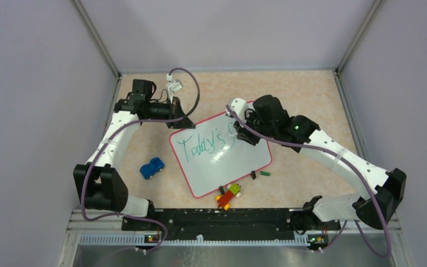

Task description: Write a sentence on the whiteboard

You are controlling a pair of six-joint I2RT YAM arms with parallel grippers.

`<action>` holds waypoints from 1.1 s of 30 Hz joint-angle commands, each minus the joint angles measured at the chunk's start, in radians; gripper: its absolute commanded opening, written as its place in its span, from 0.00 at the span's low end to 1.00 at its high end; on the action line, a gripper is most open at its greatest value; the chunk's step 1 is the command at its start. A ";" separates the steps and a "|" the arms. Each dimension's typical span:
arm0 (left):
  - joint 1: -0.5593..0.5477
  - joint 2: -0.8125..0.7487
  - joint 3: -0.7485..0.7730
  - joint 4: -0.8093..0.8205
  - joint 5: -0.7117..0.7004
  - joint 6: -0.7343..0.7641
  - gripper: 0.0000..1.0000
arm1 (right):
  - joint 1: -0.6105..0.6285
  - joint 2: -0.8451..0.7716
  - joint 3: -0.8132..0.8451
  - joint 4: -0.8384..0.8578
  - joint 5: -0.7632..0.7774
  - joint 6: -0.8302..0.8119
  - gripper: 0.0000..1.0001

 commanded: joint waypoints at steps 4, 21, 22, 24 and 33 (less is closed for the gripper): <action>-0.014 -0.001 -0.003 -0.041 -0.007 0.010 0.00 | -0.008 0.019 0.032 0.035 0.065 -0.016 0.00; -0.014 0.011 -0.005 -0.041 -0.006 0.010 0.00 | -0.077 -0.017 0.010 0.001 0.068 -0.037 0.00; -0.014 0.011 -0.004 -0.042 -0.005 0.010 0.00 | -0.077 -0.020 0.011 0.000 0.067 -0.038 0.00; -0.014 0.012 -0.001 -0.041 -0.004 0.008 0.00 | -0.077 -0.026 0.016 -0.005 0.048 -0.038 0.00; -0.014 0.006 -0.005 -0.042 -0.006 0.012 0.00 | -0.077 -0.053 0.001 -0.024 0.023 -0.053 0.00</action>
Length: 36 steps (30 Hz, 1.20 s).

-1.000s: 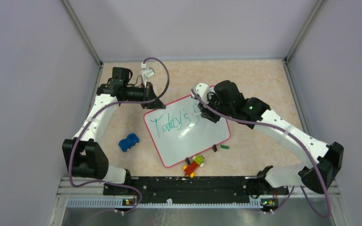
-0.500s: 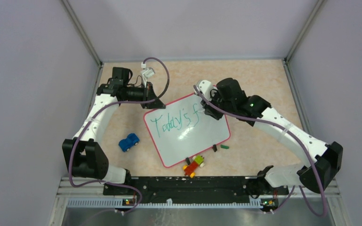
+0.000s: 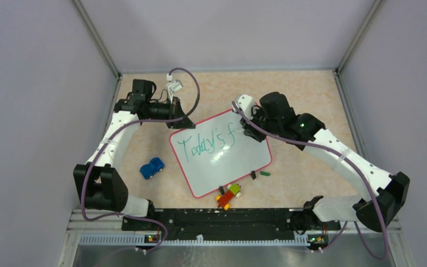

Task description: Write a sentence on the whiteboard

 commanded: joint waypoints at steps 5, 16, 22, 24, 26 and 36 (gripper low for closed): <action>-0.014 0.008 -0.003 -0.042 -0.006 0.010 0.00 | -0.009 -0.012 0.005 0.028 0.002 -0.020 0.00; -0.014 0.008 -0.002 -0.043 -0.008 0.012 0.00 | -0.010 0.021 0.011 0.052 0.034 -0.036 0.00; -0.014 0.012 -0.002 -0.043 -0.007 0.012 0.00 | -0.021 0.009 0.001 0.056 0.066 -0.031 0.00; -0.014 0.012 -0.003 -0.042 -0.006 0.012 0.00 | -0.028 0.005 -0.002 0.052 0.070 -0.029 0.00; -0.014 0.010 -0.004 -0.042 -0.007 0.012 0.00 | -0.032 0.003 -0.010 0.048 0.071 -0.029 0.00; -0.014 0.010 -0.008 -0.040 -0.009 0.012 0.00 | -0.032 0.001 -0.058 0.027 -0.008 -0.032 0.00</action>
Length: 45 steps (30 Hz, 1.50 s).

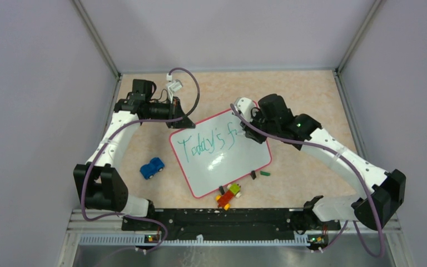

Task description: Write a sentence on the whiteboard

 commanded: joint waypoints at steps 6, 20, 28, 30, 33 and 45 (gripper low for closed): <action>-0.014 0.010 -0.008 -0.043 -0.002 0.010 0.00 | -0.013 -0.015 -0.035 0.005 -0.015 -0.021 0.00; -0.014 0.012 -0.007 -0.044 -0.001 0.010 0.00 | -0.051 -0.010 0.035 -0.010 0.073 -0.065 0.00; -0.014 0.012 -0.006 -0.043 -0.001 0.010 0.00 | -0.063 0.001 0.085 0.012 0.073 -0.053 0.00; -0.014 0.012 -0.005 -0.043 -0.001 0.010 0.00 | -0.063 0.006 0.092 0.012 0.072 -0.051 0.00; -0.014 0.012 -0.007 -0.043 -0.001 0.010 0.00 | -0.063 0.009 0.088 0.009 0.065 -0.050 0.00; -0.014 0.013 -0.008 -0.043 -0.001 0.011 0.00 | -0.064 -0.011 -0.006 -0.006 0.017 -0.026 0.00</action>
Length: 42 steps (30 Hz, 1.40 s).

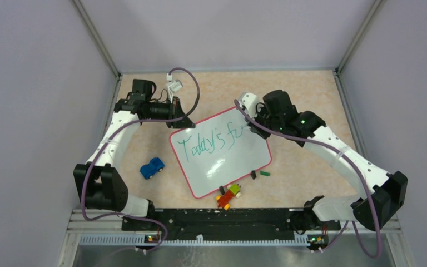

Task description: Write a sentence on the whiteboard

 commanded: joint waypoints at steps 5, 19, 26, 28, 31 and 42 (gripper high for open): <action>-0.014 0.009 -0.012 -0.047 -0.003 0.014 0.00 | -0.011 -0.026 -0.071 0.013 -0.032 0.018 0.00; -0.014 0.008 -0.009 -0.045 -0.003 0.012 0.00 | -0.011 -0.050 0.080 -0.049 0.002 -0.014 0.00; -0.014 0.007 -0.010 -0.045 -0.002 0.013 0.00 | -0.016 -0.013 0.105 -0.016 0.060 -0.043 0.00; -0.014 0.004 -0.010 -0.045 -0.002 0.013 0.00 | -0.021 -0.002 0.111 -0.005 0.068 -0.049 0.00; -0.014 0.002 -0.011 -0.046 -0.004 0.013 0.00 | -0.027 0.012 0.121 0.006 0.073 -0.049 0.00; -0.014 0.004 -0.015 -0.045 -0.004 0.015 0.00 | -0.041 0.025 0.140 0.029 0.061 -0.046 0.00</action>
